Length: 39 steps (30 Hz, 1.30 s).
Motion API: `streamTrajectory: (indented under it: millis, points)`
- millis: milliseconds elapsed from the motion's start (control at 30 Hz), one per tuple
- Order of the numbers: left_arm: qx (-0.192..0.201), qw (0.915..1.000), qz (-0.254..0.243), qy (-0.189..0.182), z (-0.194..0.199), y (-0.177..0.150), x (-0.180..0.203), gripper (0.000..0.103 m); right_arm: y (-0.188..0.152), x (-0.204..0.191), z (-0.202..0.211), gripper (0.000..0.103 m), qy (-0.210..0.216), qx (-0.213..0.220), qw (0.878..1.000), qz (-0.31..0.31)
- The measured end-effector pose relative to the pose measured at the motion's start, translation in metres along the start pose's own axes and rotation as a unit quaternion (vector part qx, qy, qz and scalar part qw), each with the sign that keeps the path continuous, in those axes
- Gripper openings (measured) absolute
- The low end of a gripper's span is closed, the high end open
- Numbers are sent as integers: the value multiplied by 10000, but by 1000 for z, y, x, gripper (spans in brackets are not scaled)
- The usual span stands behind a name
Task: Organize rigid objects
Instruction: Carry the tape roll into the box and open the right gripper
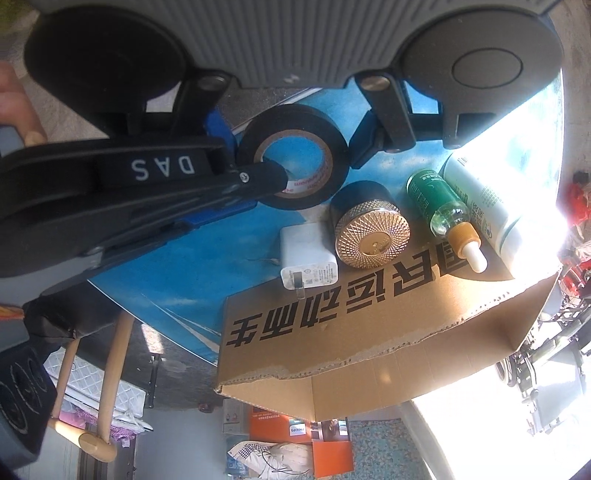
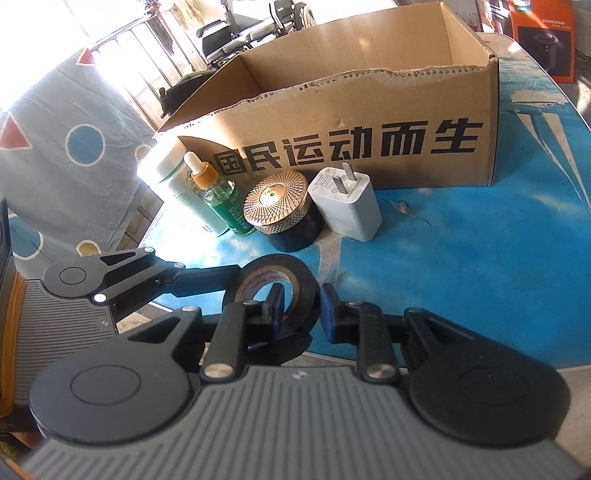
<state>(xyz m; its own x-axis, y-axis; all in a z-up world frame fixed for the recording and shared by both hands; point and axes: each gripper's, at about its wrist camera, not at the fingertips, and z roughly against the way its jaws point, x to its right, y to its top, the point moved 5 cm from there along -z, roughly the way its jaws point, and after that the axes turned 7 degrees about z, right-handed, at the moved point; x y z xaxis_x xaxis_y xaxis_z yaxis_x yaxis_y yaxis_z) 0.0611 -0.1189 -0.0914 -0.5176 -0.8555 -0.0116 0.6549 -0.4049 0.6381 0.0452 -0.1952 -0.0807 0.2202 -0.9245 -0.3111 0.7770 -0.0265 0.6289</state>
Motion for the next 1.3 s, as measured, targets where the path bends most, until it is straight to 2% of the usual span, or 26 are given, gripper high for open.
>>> streamTrajectory:
  millis: [200, 400, 533, 633, 767, 933, 1133, 1300]
  points:
    - [645, 9978, -28, 166, 39, 20, 2, 68, 23, -20, 37, 21, -108, 519, 9980, 352]
    - [1381, 9890, -146, 503, 80, 58, -7, 68, 70, -42, 74, 21, -92, 1167, 9892, 878]
    - [1573, 9856, -69, 612, 91, 93, -19, 68, 108, -50, 87, 21, -80, 1418, 9824, 1214]
    - [1569, 9853, -101, 667, 87, 119, -27, 68, 139, -49, 88, 21, -72, 1412, 9807, 1349]
    - [1128, 9918, 2, 599, 60, 155, -45, 68, 179, -34, 71, 21, -46, 1088, 9842, 1395]
    - [126, 9987, 366, 329, -4, 184, -72, 68, 225, 4, 10, 21, 184, 70, 9949, 987]
    - [-1031, 9913, 817, 18, -76, 182, -102, 68, 235, 41, -76, 21, 366, -1160, 9915, 453]
    - [-1544, 9844, 844, 19, -111, 177, -104, 68, 221, 56, -116, 22, 402, -1822, 9817, 385]
